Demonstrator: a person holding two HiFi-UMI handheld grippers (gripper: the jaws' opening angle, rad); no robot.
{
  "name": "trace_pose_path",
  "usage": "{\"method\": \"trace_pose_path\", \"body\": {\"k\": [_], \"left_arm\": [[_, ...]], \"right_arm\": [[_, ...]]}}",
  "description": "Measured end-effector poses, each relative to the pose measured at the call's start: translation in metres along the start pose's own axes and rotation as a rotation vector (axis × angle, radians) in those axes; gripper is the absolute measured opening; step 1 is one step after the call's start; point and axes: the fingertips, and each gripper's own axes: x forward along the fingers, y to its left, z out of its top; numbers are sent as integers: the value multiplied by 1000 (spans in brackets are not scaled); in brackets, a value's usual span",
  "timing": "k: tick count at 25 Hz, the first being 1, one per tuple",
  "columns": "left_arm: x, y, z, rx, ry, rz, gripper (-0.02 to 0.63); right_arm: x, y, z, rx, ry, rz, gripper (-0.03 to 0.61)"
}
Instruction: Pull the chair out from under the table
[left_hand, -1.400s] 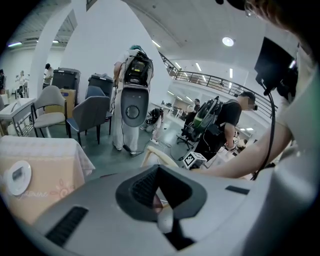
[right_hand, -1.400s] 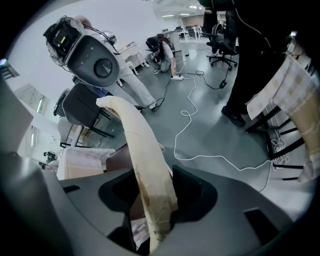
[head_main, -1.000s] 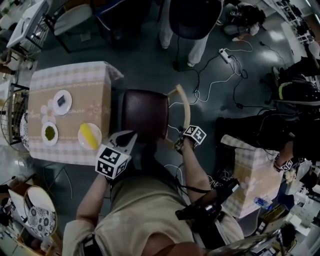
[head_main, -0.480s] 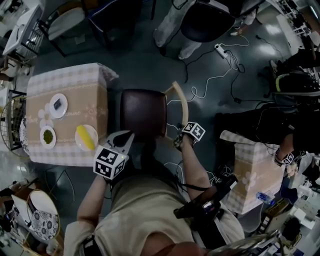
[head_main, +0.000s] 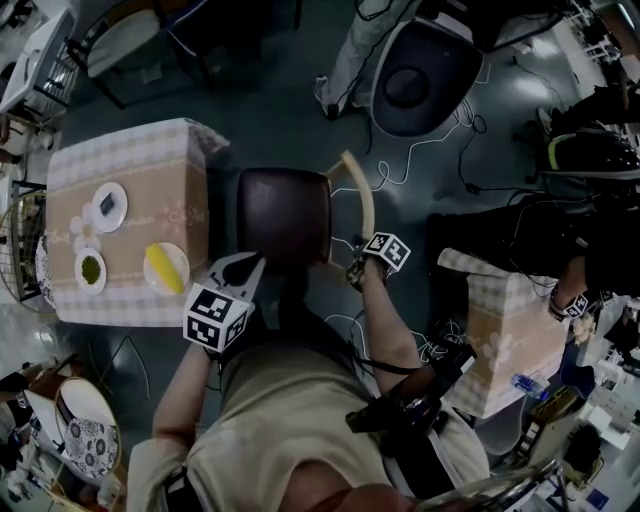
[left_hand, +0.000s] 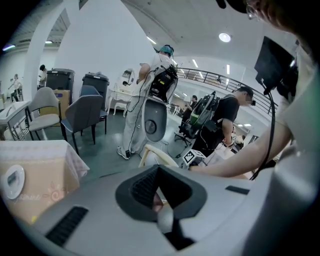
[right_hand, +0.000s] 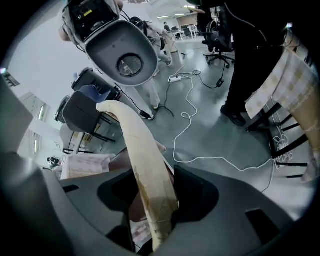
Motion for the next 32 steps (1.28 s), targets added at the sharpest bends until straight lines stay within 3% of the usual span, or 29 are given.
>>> {"method": "trace_pose_path", "body": {"k": [32], "left_arm": [[12,-17,2,27,24,-31,5]], "right_arm": [[-15,-38,21,42,-25,-1,212]]}}
